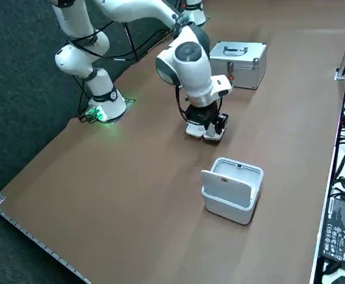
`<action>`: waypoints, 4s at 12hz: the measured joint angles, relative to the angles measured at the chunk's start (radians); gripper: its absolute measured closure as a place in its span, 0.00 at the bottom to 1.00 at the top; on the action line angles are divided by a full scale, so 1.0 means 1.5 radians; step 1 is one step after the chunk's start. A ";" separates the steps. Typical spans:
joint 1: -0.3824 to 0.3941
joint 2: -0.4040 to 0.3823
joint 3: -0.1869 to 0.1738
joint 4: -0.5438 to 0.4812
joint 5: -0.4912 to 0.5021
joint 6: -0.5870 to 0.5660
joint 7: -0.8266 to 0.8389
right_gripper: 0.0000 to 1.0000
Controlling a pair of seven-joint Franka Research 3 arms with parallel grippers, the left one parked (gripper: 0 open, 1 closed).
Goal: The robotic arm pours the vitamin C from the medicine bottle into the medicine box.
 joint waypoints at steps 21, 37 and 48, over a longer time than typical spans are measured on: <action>0.150 -0.016 0.024 -0.038 -0.597 -0.004 0.523 0.57; 0.172 -0.009 0.058 -0.071 -0.832 -0.076 0.628 0.57; 0.200 0.001 0.068 -0.071 -0.880 -0.109 0.714 0.57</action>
